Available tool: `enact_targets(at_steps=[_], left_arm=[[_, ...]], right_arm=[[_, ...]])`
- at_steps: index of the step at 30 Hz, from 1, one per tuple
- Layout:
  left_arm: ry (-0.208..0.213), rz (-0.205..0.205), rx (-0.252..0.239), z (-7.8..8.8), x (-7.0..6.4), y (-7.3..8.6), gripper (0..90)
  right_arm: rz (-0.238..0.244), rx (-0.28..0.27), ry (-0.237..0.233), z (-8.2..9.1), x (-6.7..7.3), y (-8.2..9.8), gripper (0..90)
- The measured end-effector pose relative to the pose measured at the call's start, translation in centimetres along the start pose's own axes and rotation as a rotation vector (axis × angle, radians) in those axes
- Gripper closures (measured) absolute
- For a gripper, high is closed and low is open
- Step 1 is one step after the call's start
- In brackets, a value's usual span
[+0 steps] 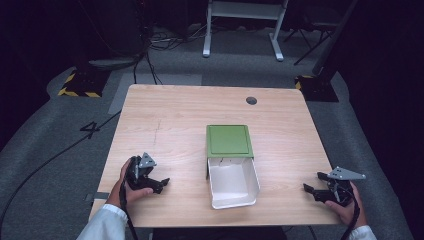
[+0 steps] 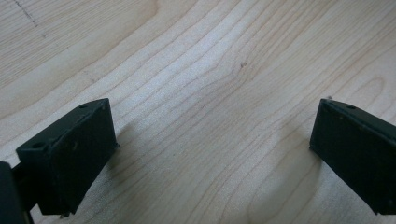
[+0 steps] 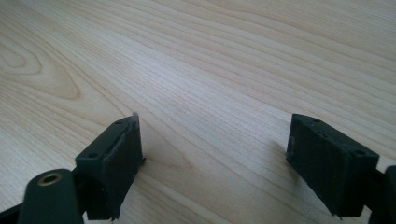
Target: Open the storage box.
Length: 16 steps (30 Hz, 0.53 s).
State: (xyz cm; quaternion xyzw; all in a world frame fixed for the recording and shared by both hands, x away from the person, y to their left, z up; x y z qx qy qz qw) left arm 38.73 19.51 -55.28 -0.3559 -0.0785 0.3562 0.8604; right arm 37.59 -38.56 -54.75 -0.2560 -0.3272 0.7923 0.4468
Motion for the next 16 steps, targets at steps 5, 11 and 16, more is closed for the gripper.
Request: enact_targets(at_steps=[5, 11, 16], left_arm=[[0.0, 0.001, 0.0, 0.0, -0.01, 0.01, 0.5], [0.003, 0.005, -0.001, -0.02, -0.04, 0.0, 0.5], [0.004, 0.003, 0.001, -0.02, -0.01, -0.02, 0.4]], right_arm=[[0.0, 0.0, 0.0, 0.0, -0.01, 0.0, 18.3], [0.0, -0.001, -0.001, 0.0, -0.02, 0.0, 18.4], [-0.001, -0.001, -0.002, 0.0, -0.02, 0.0, 18.6]])
Point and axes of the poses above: each handheld gripper's, and its own axes: z roughly backward along the jaws, y roughly out of its underside, x roughly to its left, the point moved 6 cm from there along -z, roughly forward along the jaws, and after that the axes turned 9 degrees about y, right-handed, at the moved point
